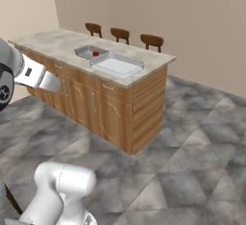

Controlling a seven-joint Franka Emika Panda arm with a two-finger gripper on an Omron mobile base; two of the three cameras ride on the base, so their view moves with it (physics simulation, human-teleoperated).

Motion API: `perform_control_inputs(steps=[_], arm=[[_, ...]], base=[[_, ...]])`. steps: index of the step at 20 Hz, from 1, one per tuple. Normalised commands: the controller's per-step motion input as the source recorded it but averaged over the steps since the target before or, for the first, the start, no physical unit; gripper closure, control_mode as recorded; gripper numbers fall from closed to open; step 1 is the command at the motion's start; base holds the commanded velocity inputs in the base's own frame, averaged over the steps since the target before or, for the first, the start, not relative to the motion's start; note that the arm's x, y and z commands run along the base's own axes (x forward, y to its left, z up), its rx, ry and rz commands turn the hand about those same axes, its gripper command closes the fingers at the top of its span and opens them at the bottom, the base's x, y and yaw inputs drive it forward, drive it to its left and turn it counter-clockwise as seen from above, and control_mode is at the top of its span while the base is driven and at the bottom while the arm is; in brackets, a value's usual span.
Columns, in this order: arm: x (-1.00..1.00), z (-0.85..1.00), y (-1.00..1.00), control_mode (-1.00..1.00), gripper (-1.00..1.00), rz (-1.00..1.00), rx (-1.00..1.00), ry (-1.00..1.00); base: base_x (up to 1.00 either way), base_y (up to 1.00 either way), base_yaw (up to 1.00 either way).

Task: Place the cold items (kiwi and tomato) from the fridge in one tupperware on the dining counter. Place the warm items (hot dog and kebab skewer) in the stove area in another tupperware.

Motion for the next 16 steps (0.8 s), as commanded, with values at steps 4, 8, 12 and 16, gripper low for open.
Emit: perform_control_inputs(steps=[4,8,12,16], arm=[[0.00,0.00,0.00,1.00,1.00,0.00,0.00,0.00],[0.00,0.00,0.00,1.00,1.00,0.00,0.00,0.00],[0.00,0.00,0.00,1.00,1.00,0.00,0.00,0.00],[0.00,0.00,0.00,1.00,1.00,0.00,0.00,0.00]], base=[[0.99,0.46,-0.37],[0.92,0.57,-0.35],[0.92,0.69,-0.34],[0.88,0.75,-0.33]])
